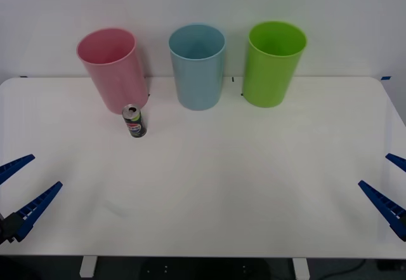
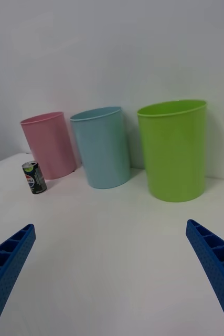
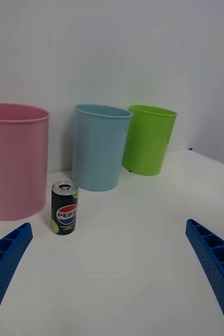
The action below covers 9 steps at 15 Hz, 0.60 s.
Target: Grasp the object on the table and drop it into the matching bin: aluminum can to the light blue bin, PET bottle to the pink bin.
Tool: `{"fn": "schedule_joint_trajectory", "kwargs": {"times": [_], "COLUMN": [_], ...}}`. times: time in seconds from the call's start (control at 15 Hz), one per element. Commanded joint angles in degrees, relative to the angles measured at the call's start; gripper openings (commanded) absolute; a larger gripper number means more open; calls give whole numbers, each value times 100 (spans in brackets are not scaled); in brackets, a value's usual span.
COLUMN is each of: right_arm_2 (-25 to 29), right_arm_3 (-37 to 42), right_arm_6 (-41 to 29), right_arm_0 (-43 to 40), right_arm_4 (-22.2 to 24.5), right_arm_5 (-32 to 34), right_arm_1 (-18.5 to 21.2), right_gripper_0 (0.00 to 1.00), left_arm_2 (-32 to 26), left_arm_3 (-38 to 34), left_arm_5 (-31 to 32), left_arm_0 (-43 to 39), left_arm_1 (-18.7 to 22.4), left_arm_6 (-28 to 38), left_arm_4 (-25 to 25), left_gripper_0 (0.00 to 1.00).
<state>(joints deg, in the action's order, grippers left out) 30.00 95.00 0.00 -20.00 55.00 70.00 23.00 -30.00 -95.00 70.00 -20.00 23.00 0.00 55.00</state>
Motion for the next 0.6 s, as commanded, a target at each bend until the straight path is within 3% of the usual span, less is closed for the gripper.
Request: {"fn": "schedule_joint_trajectory", "kwargs": {"times": [0.07, 0.6], "right_arm_2": [0, 0], "right_arm_3": [0, 0], "right_arm_6": [0, 0], "right_arm_0": [0, 0], "right_arm_4": [0, 0], "right_arm_5": [0, 0], "right_arm_1": [0, 0], "right_gripper_0": [100, 100], "left_arm_2": [0, 82], "left_arm_3": [0, 87], "left_arm_5": [0, -92], "left_arm_0": [0, -65], "left_arm_1": [0, -59], "left_arm_6": [0, -132], "left_arm_4": [0, 55], "left_gripper_0": [100, 100]}}
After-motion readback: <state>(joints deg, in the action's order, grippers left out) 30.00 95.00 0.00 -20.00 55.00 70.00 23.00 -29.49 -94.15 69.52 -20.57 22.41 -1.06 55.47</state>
